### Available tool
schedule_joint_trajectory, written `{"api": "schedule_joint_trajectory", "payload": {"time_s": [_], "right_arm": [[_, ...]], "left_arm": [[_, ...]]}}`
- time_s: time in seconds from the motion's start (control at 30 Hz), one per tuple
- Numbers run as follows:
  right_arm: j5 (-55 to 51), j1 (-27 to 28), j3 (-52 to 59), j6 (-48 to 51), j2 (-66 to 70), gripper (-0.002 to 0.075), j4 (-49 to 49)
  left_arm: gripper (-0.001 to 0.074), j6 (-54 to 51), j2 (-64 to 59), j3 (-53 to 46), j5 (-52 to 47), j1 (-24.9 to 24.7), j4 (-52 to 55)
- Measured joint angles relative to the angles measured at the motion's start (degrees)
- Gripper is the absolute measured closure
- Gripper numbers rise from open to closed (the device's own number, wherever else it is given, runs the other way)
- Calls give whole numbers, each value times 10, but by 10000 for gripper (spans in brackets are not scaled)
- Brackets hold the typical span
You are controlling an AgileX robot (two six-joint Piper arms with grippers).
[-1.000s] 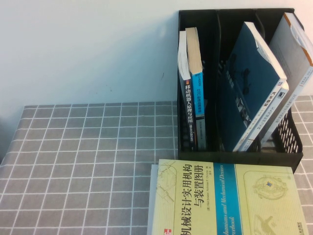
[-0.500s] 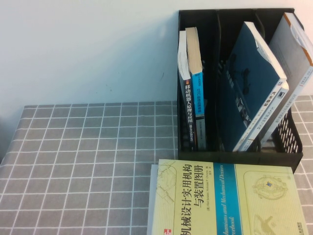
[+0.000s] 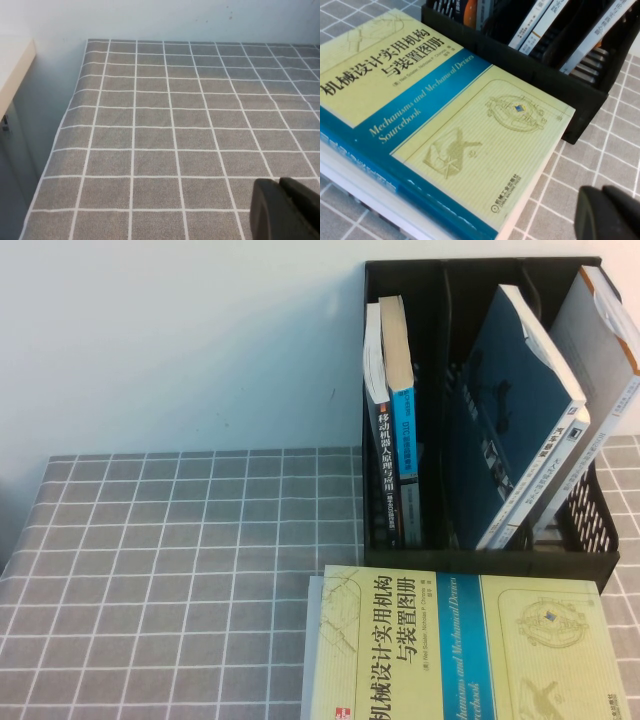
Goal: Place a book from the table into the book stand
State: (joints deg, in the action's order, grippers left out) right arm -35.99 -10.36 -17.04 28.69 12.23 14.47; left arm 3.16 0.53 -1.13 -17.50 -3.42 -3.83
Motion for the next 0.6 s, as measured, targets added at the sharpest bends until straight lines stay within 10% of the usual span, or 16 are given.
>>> {"api": "schedule_joint_trajectory", "payload": {"time_s": [0.6], "right_arm": [[4, 0, 6, 0, -5, 729, 1]], "left_arm": [[738, 0, 0, 0, -1, 0, 0]]}}
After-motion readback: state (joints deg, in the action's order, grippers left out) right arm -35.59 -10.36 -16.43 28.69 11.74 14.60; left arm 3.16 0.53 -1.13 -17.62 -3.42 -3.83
